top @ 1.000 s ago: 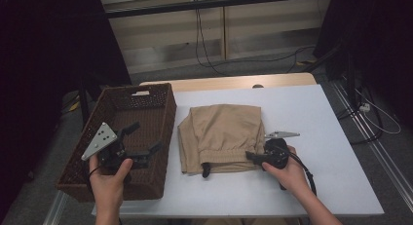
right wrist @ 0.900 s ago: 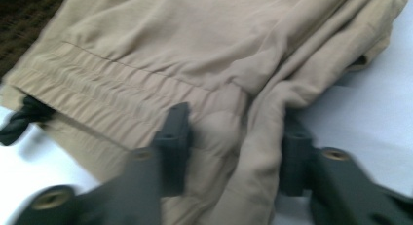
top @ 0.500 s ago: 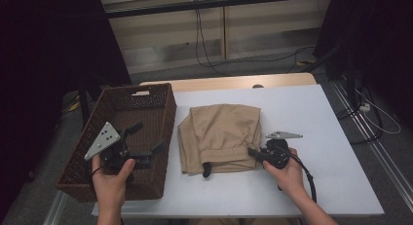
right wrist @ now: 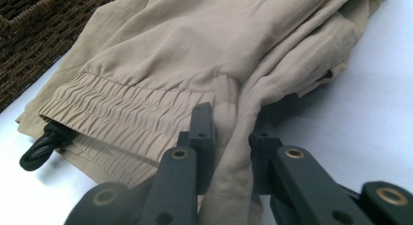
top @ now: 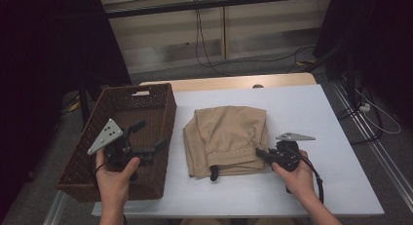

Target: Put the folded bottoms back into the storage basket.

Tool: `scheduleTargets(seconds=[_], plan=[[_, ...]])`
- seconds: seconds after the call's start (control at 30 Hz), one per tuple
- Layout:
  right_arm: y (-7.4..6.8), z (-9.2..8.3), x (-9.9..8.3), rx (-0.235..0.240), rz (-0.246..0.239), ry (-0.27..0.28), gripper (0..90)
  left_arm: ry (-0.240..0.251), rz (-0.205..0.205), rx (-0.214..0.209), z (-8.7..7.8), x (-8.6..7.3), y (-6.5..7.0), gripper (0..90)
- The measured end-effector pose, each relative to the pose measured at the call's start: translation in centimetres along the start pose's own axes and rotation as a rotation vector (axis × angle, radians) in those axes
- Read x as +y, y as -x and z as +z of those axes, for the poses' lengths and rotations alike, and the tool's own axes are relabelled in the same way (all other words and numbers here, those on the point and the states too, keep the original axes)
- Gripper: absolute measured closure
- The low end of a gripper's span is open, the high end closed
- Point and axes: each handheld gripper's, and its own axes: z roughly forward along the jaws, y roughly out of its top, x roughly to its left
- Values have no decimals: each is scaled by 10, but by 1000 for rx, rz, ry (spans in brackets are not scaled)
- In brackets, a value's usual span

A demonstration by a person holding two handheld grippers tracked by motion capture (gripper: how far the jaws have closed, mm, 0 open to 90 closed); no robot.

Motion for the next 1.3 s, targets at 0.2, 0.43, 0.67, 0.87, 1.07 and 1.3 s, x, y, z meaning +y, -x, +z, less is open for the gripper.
scheduleTargets(seconds=[0.2,0.43,0.67,0.87,1.07,1.3], plan=[[3,-4,-1,-2,3,3,774,-10,-18,-14,12,5,6,1],[3,-6,-3,-4,-19,5,773,-19,-10,-42,30,7,15,1],[4,-7,-3,-4,-25,3,773,-19,-25,-52,48,5,19,0],[3,-8,-3,-17,-50,9,773,-32,-27,-59,61,3,21,1],[2,-9,-4,-27,-69,10,772,-48,-34,-67,74,2,25,0],[1,-11,-3,-36,-81,12,772,-58,-57,-36,89,-1,24,1]])
